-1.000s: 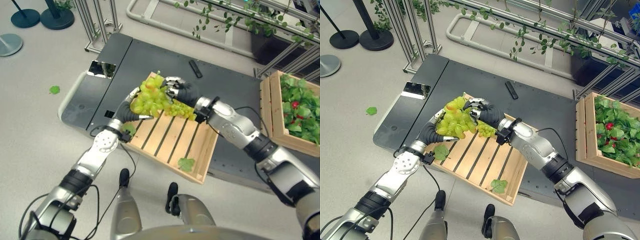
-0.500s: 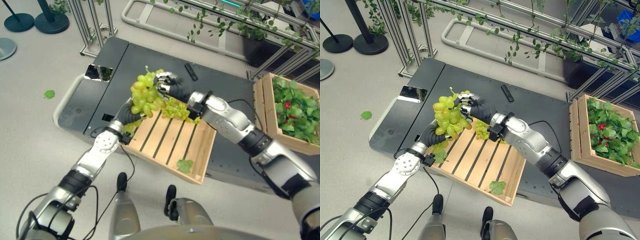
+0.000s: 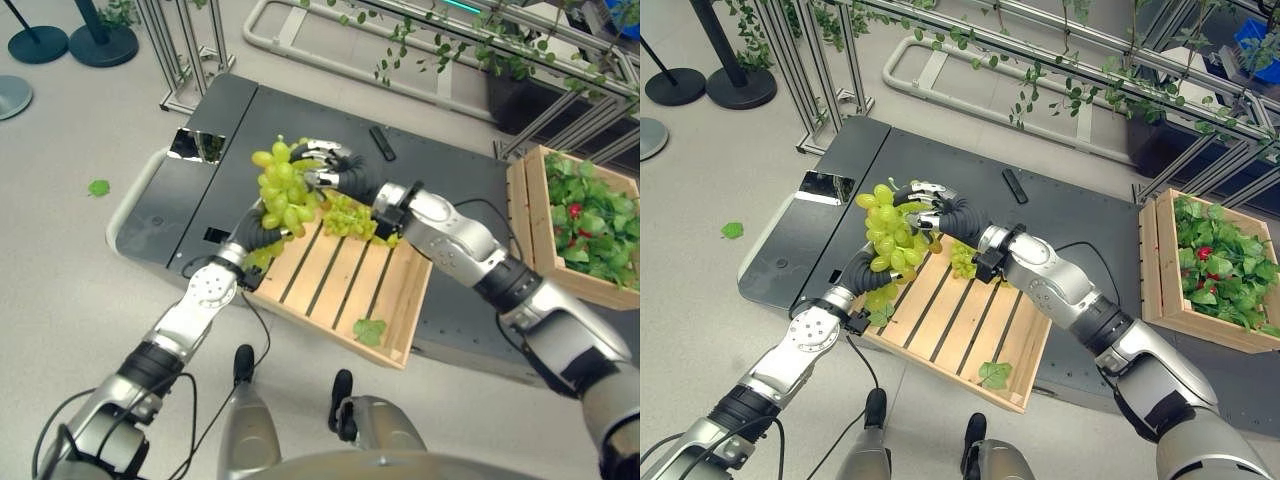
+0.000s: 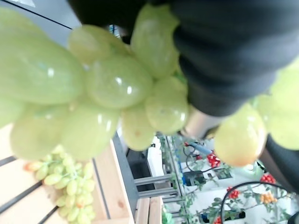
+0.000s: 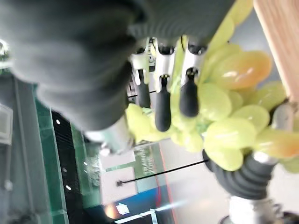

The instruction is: Pick up the fruits from the basket on one side to the basket on the other side

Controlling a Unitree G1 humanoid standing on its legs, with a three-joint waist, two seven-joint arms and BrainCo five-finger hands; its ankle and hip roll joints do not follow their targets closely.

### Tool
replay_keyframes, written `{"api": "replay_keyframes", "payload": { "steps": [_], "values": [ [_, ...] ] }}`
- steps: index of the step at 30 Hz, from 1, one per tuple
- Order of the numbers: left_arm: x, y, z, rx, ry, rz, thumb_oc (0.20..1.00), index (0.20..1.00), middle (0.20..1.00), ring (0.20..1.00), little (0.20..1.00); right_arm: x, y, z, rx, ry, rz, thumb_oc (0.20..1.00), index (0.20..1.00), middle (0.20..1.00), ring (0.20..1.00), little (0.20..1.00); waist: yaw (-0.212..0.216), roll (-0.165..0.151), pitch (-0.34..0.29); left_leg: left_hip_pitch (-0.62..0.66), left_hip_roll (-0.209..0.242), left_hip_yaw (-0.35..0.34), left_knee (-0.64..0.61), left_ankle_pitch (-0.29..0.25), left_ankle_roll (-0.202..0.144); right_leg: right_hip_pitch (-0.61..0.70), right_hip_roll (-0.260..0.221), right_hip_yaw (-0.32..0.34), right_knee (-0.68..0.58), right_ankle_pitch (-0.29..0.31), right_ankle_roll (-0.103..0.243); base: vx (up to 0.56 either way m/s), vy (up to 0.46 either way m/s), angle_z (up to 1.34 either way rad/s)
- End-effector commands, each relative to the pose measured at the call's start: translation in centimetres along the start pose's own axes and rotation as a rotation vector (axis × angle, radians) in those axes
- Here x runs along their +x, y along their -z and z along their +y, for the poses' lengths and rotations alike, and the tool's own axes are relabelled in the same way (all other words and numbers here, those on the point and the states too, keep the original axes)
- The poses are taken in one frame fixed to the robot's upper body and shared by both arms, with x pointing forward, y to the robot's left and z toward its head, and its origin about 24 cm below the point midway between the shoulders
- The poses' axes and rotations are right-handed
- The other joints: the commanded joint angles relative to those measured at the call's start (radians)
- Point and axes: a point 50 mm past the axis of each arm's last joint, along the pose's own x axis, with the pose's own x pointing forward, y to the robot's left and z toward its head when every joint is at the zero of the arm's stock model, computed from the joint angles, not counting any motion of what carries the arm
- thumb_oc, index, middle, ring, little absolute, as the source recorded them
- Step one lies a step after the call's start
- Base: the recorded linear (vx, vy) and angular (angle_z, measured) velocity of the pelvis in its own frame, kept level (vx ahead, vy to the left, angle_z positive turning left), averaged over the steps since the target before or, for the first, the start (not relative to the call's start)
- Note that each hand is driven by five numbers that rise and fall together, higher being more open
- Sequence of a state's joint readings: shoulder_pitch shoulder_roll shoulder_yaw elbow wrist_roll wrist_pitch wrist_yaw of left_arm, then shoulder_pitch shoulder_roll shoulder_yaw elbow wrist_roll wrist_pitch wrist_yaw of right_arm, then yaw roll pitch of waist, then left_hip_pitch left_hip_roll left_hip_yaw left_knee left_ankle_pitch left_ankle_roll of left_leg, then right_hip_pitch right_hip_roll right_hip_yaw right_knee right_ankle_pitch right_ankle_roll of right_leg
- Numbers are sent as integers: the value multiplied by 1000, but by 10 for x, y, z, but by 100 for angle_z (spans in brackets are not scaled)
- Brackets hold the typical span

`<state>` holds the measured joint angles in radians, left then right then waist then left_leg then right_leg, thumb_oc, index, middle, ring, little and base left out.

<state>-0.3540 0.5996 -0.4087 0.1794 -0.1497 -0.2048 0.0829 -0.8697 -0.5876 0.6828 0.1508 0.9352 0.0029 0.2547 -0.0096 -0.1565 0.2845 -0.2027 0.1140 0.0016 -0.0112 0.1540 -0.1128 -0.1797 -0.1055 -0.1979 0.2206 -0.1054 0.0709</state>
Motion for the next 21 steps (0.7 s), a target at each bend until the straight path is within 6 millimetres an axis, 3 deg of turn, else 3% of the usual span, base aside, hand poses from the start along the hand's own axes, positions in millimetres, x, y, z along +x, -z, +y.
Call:
{"api": "replay_keyframes", "payload": {
  "steps": [1, 2, 3, 4, 5, 6, 7, 9, 11, 12, 13, 15, 17, 18, 21],
  "values": [
    [3, -17, 3, -118, -68, -116, 200, 200, 200, 200, 200, 4, -36, 12, -88, -86, -160, 1000, 1000, 1000, 1000, 1000, -6, -57, -55, 47, -45, 0, 87, -151, 40, -3, -25, 19, -119, 118, 70, 34, 5, 1],
    [-7, -21, 17, -140, -103, -141, 200, 200, 200, 200, 200, -14, -34, -2, -114, -21, -150, 1000, 1000, 1000, 1000, 1000, -5, -48, -58, 50, -46, -3, 88, -153, 40, 0, -27, 15, -118, 117, 72, 0, 0, 0],
    [-7, -21, 16, -141, -102, -140, 200, 200, 200, 200, 200, -15, -33, -2, -113, -20, -149, 1000, 1000, 1000, 1000, 1000, -5, -49, -59, 50, -46, -3, 88, -153, 40, 1, -27, 15, -118, 117, 72, 50, 9, 0],
    [-17, -22, 27, -158, -137, -149, 200, 200, 200, 200, 200, -40, -30, -20, -170, 61, -112, 1000, 1000, 1000, 1000, 1000, -6, -42, -62, 51, -47, -5, 89, -156, 40, 5, -30, 11, -117, 115, 72, 0, 0, 0],
    [-18, -22, 26, -158, -135, -148, 200, 200, 200, 200, 200, -40, -30, -20, -170, 62, -111, 1000, 1000, 1000, 1000, 1000, -5, -42, -63, 52, -47, -5, 90, -157, 40, 5, -30, 11, -117, 114, 72, 44, 3, 1],
    [-23, -20, 28, -175, -147, -142, 200, 200, 200, 200, 200, -60, -23, -33, -173, 135, -68, 1000, 1000, 1000, 1000, 1000, -8, -39, -67, 55, -47, -5, 90, -158, 38, 10, -30, 8, -117, 112, 72, 0, 0, 0],
    [-23, -20, 27, -175, -145, -142, 200, 200, 200, 200, 200, -61, -23, -34, -173, 136, -68, 1000, 1000, 1000, 1000, 1000, -7, -40, -67, 55, -47, -5, 90, -158, 38, 10, -30, 8, -117, 112, 72, 35, -6, 3],
    [-30, -17, 32, -173, -165, -130, 200, 200, 200, 200, 200, -85, -23, -48, -195, 212, -34, 1000, 1000, 1000, 1000, 1000, -10, -38, -72, 59, -47, -7, 89, -159, 37, 16, -30, 4, -118, 110, 73, 21, -6, 1],
    [-36, -12, 39, -177, -197, -117, 200, 200, 200, 200, 200, -111, -21, -61, -180, 299, -17, 1000, 1000, 1000, 1000, 1000, -16, -36, -78, 61, -45, -8, 87, -159, 35, 20, -30, 2, -120, 108, 73, 39, -10, 0],
    [-44, -9, 45, -190, -228, -104, 200, 200, 200, 200, 200, -138, -18, -72, -174, 389, 3, 1000, 1000, 1000, 1000, 1000, -20, -35, -83, 63, -44, -9, 84, -159, 33, 26, -28, 0, -126, 108, 75, 32, -8, -1],
    [-44, -9, 45, -190, -226, -104, 200, 200, 200, 200, 200, -138, -18, -72, -173, 391, 4, 1000, 1000, 1000, 1000, 1000, -19, -35, -84, 64, -44, -9, 84, -159, 33, 26, -28, 0, -126, 108, 75, 33, -10, 0],
    [-55, -1, 50, -216, -260, -71, 200, 200, 200, 200, 200, -176, -10, -84, -143, 531, 28, 1000, 1000, 1000, 1000, 1000, -26, -35, -91, 71, -43, -12, 79, -159, 32, 34, -26, -3, -131, 106, 75, 0, 0, 0],
    [-58, 2, 51, -220, -266, -60, 200, 200, 200, 200, 200, -186, -5, -86, -124, 577, 30, 1000, 1000, 1000, 1000, 1000, -25, -35, -94, 73, -42, -12, 77, -159, 32, 37, -25, -4, -132, 105, 75, 0, 0, 0],
    [-65, 5, 56, -230, -295, -45, 200, 200, 200, 200, 200, -206, 0, -89, -103, 658, 27, 1000, 1000, 1000, 1000, 1000, -29, -30, -99, 77, -42, -11, 75, -160, 31, 43, -25, -7, -134, 103, 75, 0, 0, 0],
    [-72, 11, 60, -241, -320, -20, 200, 200, 200, 200, 200, -220, 5, -88, -90, 718, 19, 1000, 1000, 1000, 1000, 1000, -28, -27, -105, 82, -42, -12, 74, -161, 31, 48, -24, -9, -135, 102, 75, 23, -7, 0]
  ]
}}
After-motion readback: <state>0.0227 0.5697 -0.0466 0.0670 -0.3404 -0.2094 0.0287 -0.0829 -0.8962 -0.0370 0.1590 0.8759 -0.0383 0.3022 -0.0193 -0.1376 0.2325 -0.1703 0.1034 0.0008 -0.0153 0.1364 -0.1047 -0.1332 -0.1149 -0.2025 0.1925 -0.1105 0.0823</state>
